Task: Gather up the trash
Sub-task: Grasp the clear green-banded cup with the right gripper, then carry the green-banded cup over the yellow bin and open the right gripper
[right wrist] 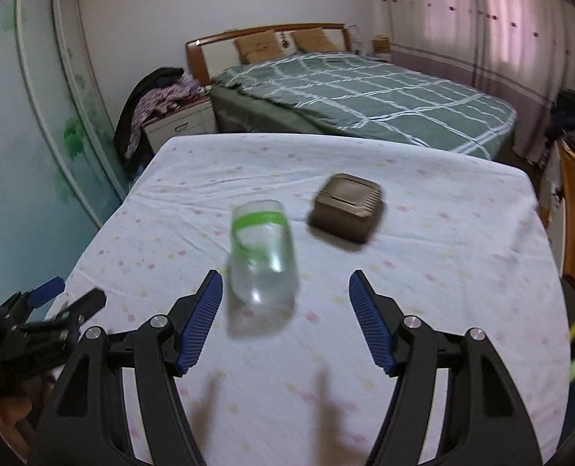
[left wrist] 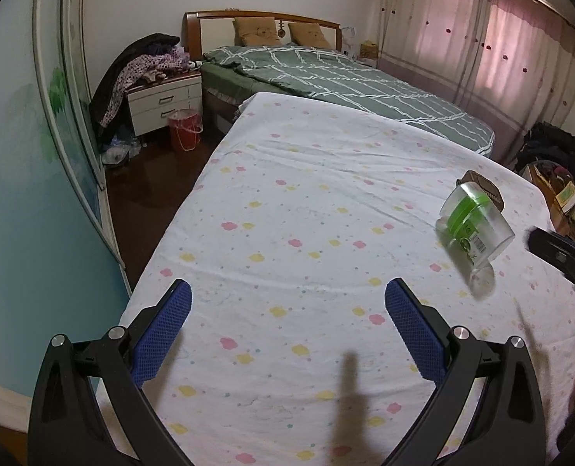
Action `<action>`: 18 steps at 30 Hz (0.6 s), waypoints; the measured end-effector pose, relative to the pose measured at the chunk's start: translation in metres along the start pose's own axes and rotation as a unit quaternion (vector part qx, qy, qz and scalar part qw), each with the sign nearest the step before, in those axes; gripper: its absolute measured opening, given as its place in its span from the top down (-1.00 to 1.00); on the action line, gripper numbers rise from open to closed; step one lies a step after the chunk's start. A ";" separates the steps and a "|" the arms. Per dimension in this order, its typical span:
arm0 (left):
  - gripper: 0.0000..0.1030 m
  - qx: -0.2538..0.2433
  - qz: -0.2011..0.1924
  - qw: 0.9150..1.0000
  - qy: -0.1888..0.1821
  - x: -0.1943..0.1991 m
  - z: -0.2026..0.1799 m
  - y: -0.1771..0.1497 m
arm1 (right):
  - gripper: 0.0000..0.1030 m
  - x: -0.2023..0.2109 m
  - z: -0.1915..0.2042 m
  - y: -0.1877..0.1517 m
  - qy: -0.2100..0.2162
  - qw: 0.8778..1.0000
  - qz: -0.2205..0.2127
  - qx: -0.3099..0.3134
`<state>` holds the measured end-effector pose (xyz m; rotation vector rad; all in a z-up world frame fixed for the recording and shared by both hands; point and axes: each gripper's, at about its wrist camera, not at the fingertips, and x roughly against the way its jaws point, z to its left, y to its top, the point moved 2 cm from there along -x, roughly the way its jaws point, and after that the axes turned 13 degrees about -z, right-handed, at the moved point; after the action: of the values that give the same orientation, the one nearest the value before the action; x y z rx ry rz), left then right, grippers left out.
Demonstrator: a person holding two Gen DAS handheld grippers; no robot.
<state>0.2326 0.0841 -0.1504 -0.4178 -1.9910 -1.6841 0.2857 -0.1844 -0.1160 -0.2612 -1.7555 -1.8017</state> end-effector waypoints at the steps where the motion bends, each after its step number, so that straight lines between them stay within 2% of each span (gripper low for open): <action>1: -0.91 0.001 0.001 1.000 -0.001 -0.001 0.000 0.000 | -0.25 -0.012 0.004 0.002 0.002 1.000 0.006 0.005; 6: -0.91 0.002 0.002 1.000 -0.004 -0.001 -0.001 -0.001 | -0.25 -0.054 0.010 -0.001 0.002 0.999 0.044 0.002; 8: -0.91 0.002 0.003 1.000 -0.006 -0.002 -0.001 -0.002 | -0.11 -0.065 0.010 -0.004 -0.005 0.998 0.054 0.005; 9: -0.91 0.003 0.003 1.000 -0.006 -0.001 -0.001 -0.002 | 0.05 -0.069 0.011 -0.005 0.001 0.998 0.063 0.001; 10: -0.91 0.003 0.004 1.000 -0.007 -0.001 -0.001 -0.002 | 0.07 -0.071 0.011 -0.006 0.004 0.998 0.068 -0.004; 18: -0.91 0.002 0.007 1.000 -0.013 -0.004 -0.002 -0.004 | 0.08 -0.039 0.001 -0.007 0.000 0.999 0.041 -0.010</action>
<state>0.2336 0.0819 -0.1559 -0.4538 -2.0050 -1.6731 0.3122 -0.1729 -0.1425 -0.3361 -1.7026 -1.7623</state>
